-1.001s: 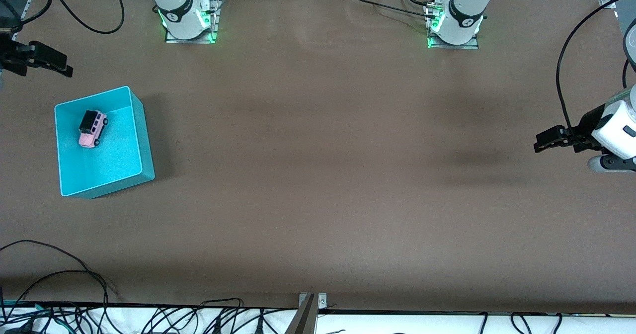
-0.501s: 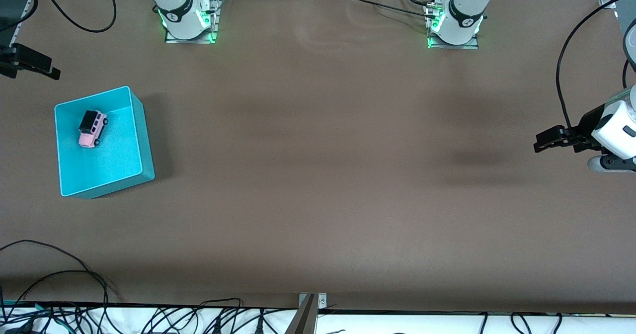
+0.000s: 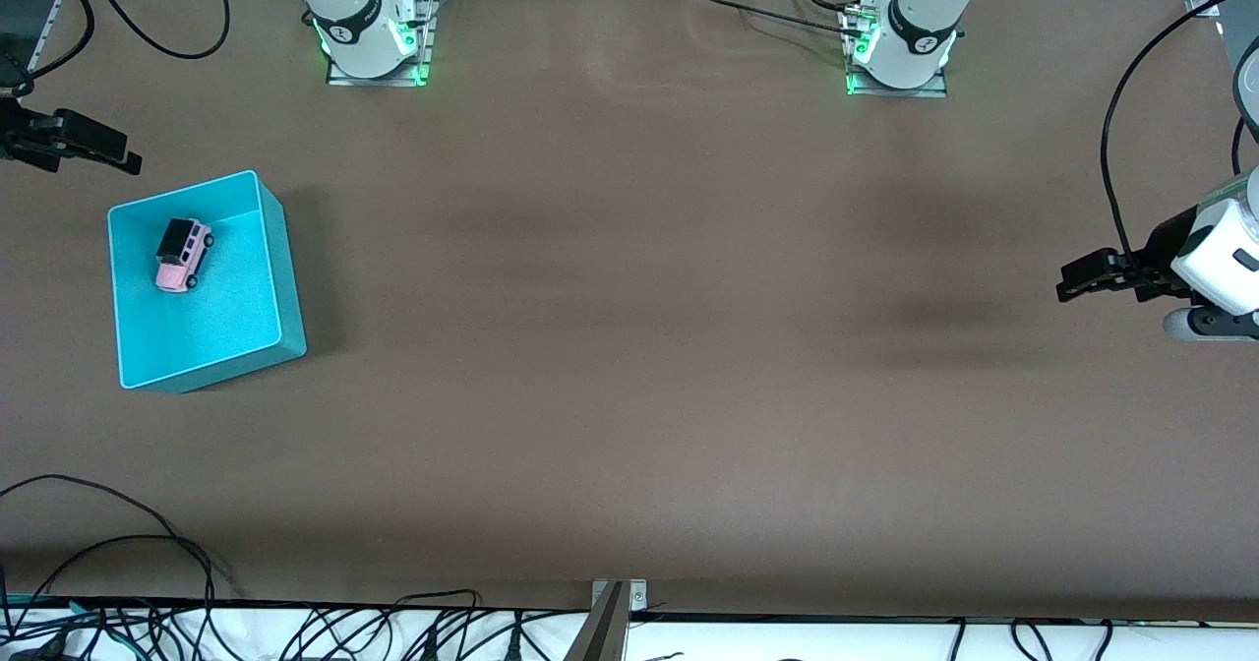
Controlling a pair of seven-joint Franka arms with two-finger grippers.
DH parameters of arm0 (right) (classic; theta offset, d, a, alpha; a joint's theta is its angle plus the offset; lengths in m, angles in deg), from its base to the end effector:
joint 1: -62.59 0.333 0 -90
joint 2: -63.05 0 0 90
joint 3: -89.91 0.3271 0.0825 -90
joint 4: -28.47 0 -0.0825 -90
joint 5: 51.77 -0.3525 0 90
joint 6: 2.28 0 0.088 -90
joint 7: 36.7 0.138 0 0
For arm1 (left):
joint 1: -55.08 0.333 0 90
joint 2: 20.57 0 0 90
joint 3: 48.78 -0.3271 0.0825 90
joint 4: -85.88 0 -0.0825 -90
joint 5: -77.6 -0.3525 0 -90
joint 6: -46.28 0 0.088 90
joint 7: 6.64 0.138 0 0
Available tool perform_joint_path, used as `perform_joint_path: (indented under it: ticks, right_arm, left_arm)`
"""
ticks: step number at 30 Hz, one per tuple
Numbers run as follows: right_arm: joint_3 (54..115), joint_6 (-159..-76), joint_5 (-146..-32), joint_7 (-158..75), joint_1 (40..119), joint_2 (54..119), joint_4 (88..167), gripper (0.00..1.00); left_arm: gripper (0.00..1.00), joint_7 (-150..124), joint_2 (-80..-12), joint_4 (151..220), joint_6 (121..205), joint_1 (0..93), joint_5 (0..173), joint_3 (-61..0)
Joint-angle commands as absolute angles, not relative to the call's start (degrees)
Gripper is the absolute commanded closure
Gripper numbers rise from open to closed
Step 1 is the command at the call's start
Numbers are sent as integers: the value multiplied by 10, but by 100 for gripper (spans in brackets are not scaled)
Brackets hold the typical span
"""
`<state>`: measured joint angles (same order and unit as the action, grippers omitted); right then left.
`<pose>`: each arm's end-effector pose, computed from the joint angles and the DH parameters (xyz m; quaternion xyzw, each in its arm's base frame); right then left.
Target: Wind and store pink jeep toy
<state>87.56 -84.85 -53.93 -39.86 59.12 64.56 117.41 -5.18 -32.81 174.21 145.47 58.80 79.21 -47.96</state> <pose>0.5104 -0.0461 0.5889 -0.9972 0.0220 0.0670 0.0236 0.5957 0.0275 0.5116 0.9997 0.0151 -0.0114 0.0158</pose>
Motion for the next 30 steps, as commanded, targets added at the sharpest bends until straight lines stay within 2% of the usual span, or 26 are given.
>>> perform_joint_path:
  ticks: [1,18,30]
  right_arm:
    - [869,-850,-548,-414,592,639,1174,0]
    - [871,-856,-548,-407,594,641,1172,0]
    - [872,-856,-548,-413,593,667,1146,0]
  left_arm:
    - [0,-59,-316,1753,1453,586,780,-478]
    - [0,-59,-317,1753,1453,586,780,-478]
    - [0,-59,-316,1750,1454,585,787,-468]
